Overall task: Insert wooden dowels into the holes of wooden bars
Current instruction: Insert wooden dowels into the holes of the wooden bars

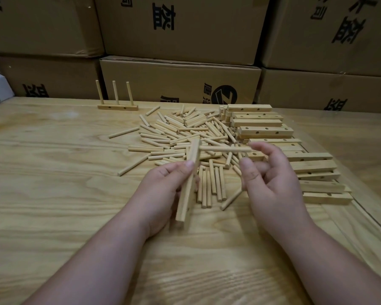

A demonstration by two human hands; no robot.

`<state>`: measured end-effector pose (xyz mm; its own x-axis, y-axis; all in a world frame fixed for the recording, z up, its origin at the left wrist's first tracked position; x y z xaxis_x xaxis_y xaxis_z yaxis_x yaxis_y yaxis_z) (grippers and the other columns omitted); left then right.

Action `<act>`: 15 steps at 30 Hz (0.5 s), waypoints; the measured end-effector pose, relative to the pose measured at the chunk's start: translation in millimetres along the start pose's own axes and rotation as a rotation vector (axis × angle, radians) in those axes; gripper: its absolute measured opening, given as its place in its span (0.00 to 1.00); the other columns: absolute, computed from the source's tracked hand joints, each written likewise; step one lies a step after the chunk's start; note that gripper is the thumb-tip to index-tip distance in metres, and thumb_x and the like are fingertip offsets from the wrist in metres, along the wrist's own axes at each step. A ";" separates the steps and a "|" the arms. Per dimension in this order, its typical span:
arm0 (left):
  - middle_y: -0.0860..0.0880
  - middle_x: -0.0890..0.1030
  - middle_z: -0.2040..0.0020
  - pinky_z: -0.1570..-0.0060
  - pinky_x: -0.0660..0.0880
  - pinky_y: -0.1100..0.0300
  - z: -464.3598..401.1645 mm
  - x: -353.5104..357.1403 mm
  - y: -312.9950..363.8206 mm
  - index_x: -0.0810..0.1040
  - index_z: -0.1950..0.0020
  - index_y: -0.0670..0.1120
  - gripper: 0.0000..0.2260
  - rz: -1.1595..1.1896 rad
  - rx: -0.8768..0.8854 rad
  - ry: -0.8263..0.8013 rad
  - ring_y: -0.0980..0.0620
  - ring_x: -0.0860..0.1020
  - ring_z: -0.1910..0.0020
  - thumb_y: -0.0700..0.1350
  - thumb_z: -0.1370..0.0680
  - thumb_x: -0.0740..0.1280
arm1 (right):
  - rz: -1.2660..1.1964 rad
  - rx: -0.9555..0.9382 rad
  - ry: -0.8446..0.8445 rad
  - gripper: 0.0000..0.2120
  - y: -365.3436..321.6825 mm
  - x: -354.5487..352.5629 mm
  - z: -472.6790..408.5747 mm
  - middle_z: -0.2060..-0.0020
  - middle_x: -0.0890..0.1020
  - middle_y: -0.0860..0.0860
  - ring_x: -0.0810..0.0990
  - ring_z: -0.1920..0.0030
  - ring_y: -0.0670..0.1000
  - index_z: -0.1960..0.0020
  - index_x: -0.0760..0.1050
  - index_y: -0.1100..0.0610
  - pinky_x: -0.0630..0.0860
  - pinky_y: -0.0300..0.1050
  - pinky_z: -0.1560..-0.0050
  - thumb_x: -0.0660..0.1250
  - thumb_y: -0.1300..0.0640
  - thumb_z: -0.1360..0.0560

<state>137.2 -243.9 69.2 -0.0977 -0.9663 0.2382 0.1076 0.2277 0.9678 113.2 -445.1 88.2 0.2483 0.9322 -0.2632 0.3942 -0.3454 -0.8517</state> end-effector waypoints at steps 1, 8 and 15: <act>0.47 0.85 0.61 0.66 0.78 0.62 -1.4 -0.3 1.2 0.87 0.48 0.45 0.16 0.082 -0.015 0.054 0.54 0.82 0.65 0.55 0.27 0.71 | 0.064 -0.002 -0.026 0.12 1.5 -1.7 -0.4 0.66 0.79 0.52 0.77 0.68 0.50 0.41 0.73 0.37 0.75 0.46 0.68 0.61 0.39 0.23; 0.48 0.76 0.67 0.76 0.71 0.61 -5.8 -4.0 4.9 0.87 0.45 0.49 0.17 0.319 -0.062 0.122 0.54 0.72 0.73 0.57 0.18 0.64 | 0.719 0.046 -0.345 0.13 13.4 -9.4 -6.5 0.54 0.72 0.38 0.74 0.57 0.38 0.39 0.79 0.41 0.72 0.35 0.57 0.63 0.52 0.21; 0.49 0.74 0.69 0.77 0.70 0.61 -3.8 -2.7 6.5 0.86 0.42 0.51 0.17 0.329 -0.054 0.116 0.54 0.71 0.75 0.59 0.17 0.62 | 0.850 0.049 -0.445 0.09 7.3 -14.4 -9.5 0.53 0.69 0.38 0.74 0.54 0.40 0.43 0.81 0.40 0.77 0.43 0.50 0.68 0.49 0.22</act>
<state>142.0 -240.3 74.5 0.0636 -0.8500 0.5229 0.1672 0.5256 0.8341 120.8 -462.1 90.1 0.0715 0.3313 -0.9408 0.1974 -0.9293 -0.3122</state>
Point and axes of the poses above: each hand's wrist, its own z-axis away from the middle knuckle, its own x-axis out of the palm, y = z × x, the point moved 1 cm from there along -z, towards the middle knuckle
